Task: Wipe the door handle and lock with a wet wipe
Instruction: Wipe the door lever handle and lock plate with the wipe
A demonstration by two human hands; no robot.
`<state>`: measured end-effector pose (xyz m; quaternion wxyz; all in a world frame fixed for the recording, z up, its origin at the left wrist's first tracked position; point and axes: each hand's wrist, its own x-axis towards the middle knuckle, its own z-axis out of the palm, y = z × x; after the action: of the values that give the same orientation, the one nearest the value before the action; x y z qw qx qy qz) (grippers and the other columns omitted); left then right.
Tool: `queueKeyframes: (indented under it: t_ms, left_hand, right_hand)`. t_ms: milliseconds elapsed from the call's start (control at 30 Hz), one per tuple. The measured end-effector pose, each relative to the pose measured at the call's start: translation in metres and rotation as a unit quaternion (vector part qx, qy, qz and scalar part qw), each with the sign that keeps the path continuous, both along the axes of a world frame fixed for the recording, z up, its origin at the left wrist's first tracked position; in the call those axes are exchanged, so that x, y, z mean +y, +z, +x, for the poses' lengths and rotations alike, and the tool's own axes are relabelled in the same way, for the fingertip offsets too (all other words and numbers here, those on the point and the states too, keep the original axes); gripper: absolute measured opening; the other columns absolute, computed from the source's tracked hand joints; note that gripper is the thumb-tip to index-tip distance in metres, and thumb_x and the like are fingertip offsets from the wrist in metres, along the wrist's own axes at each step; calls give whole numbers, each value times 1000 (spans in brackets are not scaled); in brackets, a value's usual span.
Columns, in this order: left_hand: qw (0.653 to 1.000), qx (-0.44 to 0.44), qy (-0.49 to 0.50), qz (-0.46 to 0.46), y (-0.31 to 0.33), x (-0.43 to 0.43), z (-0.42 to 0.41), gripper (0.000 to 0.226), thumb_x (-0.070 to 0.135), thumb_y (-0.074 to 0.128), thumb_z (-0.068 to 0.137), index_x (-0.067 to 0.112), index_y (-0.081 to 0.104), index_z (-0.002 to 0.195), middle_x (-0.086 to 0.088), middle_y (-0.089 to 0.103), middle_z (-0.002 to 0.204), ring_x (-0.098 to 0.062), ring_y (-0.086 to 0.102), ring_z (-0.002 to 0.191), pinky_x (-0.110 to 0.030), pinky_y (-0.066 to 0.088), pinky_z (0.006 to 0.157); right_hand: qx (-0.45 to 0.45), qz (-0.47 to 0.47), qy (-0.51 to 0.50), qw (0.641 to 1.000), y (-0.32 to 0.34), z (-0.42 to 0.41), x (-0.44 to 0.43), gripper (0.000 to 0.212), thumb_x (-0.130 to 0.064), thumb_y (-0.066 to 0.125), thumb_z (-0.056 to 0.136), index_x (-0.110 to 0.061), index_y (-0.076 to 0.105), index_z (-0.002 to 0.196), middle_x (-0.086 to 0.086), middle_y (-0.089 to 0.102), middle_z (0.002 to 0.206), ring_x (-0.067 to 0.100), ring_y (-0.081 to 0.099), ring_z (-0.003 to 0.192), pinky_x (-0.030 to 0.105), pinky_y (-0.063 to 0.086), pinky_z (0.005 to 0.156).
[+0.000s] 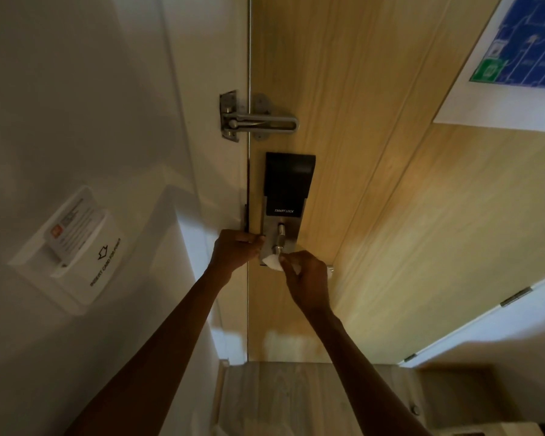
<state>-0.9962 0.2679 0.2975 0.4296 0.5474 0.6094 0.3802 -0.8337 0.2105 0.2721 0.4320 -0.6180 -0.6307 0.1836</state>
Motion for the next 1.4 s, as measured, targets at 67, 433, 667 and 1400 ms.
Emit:
queueKeyframes:
  t_ms: [67, 433, 667, 1400]
  left_hand:
    - [1000, -5, -5, -13, 3, 2, 0, 19, 28, 72, 83, 9, 75, 81, -10, 75, 78, -19, 73, 75, -32, 59, 78]
    - [998, -18, -19, -58, 6, 9, -1, 31, 28, 72, 84, -3, 72, 88, -19, 72, 81, -21, 68, 72, -31, 54, 74]
    - [994, -77, -11, -80, 6, 11, -1, 23, 16, 76, 80, -2, 71, 92, -23, 72, 95, -33, 71, 93, -40, 59, 84]
    - [993, -54, -49, -88, 17, 11, -2, 22, 15, 71, 84, -3, 70, 97, -14, 72, 90, -20, 72, 81, -16, 57, 59]
  right_hand:
    - [30, 0, -18, 999, -2, -2, 0, 17, -29, 70, 85, -17, 75, 95, -1, 75, 95, 6, 66, 83, 21, 52, 77]
    - [-50, 16, 20, 998, -15, 1, -3, 22, -46, 61, 87, -28, 67, 98, -8, 70, 96, 8, 61, 92, 33, 53, 81]
    - [-369, 44, -39, 928, -36, -15, -7, 29, -21, 67, 86, -6, 60, 111, 14, 64, 104, 31, 61, 99, 41, 51, 89]
    - [-409, 30, 39, 911, -31, 8, 8, 23, -23, 65, 88, -7, 59, 103, 12, 64, 93, 28, 62, 83, 43, 53, 80]
